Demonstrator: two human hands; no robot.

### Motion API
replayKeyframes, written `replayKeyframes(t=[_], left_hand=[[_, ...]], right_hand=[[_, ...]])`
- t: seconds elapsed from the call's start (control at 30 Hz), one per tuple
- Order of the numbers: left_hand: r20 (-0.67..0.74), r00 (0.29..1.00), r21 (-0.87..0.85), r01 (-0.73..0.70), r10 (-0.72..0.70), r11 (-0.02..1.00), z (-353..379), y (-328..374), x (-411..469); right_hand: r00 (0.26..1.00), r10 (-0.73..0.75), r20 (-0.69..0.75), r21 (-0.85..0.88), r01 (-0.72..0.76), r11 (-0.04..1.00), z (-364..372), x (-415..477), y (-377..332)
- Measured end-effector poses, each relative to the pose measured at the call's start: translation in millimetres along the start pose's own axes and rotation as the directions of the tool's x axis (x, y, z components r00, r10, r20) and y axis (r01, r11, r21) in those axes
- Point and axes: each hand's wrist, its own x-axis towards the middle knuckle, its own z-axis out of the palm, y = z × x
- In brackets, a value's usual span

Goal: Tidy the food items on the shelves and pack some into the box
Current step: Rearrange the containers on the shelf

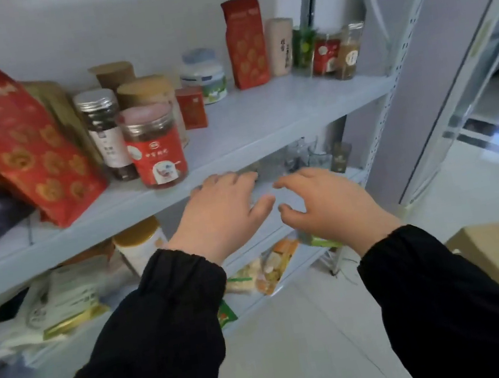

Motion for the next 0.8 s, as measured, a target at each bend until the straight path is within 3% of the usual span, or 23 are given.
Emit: replayKeyframes(t=[0.13, 0.3, 0.53, 0.7, 0.8], left_hand=[[-0.010, 1.000, -0.005, -0.027, 0.027, 1.000, 6.8, 14.2, 80.9], [0.012, 0.999, 0.029, 0.051, -0.051, 0.998, 21.1, 21.8, 155.5], [-0.043, 0.931, 0.097, 0.365, -0.363, 0.926, 47.6, 11.0, 229.3], [-0.143, 0.834, 0.011, 0.539, -0.532, 0.842, 54.8, 8.6, 238.4], [-0.174, 0.808, -0.030, 0.568, -0.563, 0.823, 59.1, 10.3, 238.9]], right_hand=[[0.999, 0.026, -0.045, -0.026, -0.027, 0.999, -8.6, 48.4, 54.8], [0.999, 0.014, -0.030, 0.029, -0.013, 1.000, -4.0, 91.4, 121.1], [0.972, -0.234, -0.006, 0.111, 0.233, 0.966, 4.8, 216.0, 191.5], [0.868, -0.485, 0.107, 0.167, 0.465, 0.870, 14.7, 300.8, 190.7], [0.711, -0.658, 0.248, 0.248, 0.610, 0.753, 16.7, 336.5, 180.0]])
